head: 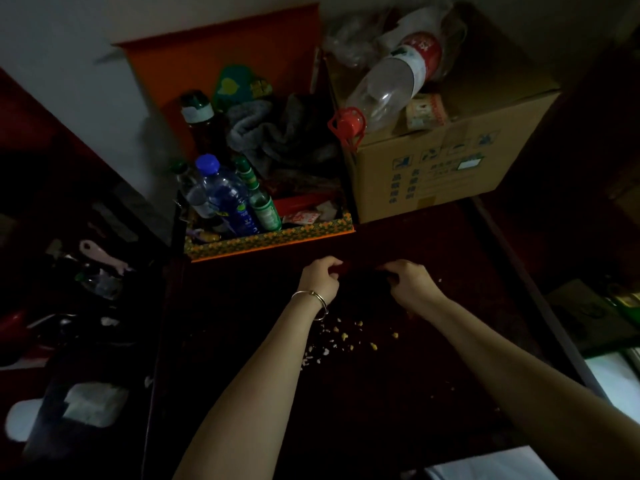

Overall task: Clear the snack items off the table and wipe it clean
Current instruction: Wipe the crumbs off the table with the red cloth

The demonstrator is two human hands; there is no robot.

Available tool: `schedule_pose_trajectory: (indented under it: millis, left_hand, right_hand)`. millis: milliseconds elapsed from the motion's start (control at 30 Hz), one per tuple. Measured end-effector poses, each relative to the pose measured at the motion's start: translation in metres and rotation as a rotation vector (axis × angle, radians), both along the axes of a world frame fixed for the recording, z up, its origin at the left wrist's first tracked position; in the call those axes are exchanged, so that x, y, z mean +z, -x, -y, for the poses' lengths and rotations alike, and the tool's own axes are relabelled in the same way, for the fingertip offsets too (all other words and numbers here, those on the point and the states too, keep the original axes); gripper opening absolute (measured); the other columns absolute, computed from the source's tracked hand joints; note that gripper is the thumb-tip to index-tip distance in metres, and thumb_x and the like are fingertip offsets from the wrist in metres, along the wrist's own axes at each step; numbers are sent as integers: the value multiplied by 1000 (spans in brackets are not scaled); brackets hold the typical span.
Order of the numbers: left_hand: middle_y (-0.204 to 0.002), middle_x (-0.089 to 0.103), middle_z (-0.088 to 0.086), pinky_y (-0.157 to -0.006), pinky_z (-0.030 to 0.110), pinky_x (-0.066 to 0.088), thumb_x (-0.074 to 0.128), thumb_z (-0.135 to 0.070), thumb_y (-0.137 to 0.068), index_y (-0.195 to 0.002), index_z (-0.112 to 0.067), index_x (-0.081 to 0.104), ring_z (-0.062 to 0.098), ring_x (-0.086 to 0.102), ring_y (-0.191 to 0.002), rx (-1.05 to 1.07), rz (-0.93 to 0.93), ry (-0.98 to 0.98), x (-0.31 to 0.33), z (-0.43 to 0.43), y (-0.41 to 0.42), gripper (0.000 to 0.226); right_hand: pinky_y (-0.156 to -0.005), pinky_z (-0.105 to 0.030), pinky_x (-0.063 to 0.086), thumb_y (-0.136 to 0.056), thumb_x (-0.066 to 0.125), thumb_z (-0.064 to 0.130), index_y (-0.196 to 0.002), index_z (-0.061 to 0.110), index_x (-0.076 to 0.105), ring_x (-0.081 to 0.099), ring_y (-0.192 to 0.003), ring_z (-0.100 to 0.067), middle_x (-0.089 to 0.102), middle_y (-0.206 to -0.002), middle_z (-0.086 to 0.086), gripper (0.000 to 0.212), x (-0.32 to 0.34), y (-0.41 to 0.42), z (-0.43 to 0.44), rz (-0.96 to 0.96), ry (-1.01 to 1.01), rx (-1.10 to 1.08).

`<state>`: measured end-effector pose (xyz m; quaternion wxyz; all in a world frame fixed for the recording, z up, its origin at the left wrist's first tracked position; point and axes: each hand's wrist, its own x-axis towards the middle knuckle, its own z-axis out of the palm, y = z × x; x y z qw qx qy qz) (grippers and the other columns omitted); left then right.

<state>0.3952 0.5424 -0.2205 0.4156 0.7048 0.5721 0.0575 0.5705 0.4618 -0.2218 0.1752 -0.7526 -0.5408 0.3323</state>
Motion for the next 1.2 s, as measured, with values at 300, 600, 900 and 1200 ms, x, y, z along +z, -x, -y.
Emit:
schedule_pose_trajectory:
  millis: [300, 600, 900, 1200]
  left_hand:
    - [-123, 57, 4, -56, 14, 41, 48, -8, -95, -122, -20, 58, 10, 57, -86, -77, 134, -130, 37, -20, -71, 31]
    - [-119, 63, 4, -65, 21, 44, 49, -6, -93, -117, -22, 62, 18, 61, -90, -41, 146, -43, -13, -31, -157, 32]
    - [-134, 54, 5, -98, 34, 47, 49, -1, -92, -123, -19, 58, 24, 51, -123, -154, 36, 44, -77, -26, -190, 37]
    - [-135, 52, 1, -101, 31, 42, 44, 3, -91, -121, -18, 59, 20, 45, -128, -285, 12, -74, -92, -17, -182, 40]
  right_hand:
    - [-90, -26, 43, -89, 47, 1, -119, 15, 63, 55, -112, -25, 57, -123, -6, 36, 43, -72, -12, 109, -182, -82]
    - [-94, -38, 48, -91, 45, 2, -119, 15, 64, 55, -111, -26, 56, -123, -5, 35, -7, -147, -25, 228, -160, -108]
    - [-98, -38, 43, -87, 53, 5, -128, 21, 57, 47, -118, -29, 49, -134, -3, 44, -84, -167, -14, 239, 20, -129]
    - [-108, -41, 32, -88, 52, 9, -129, 22, 55, 46, -119, -31, 45, -135, -1, 44, -83, -134, 6, 207, 36, -262]
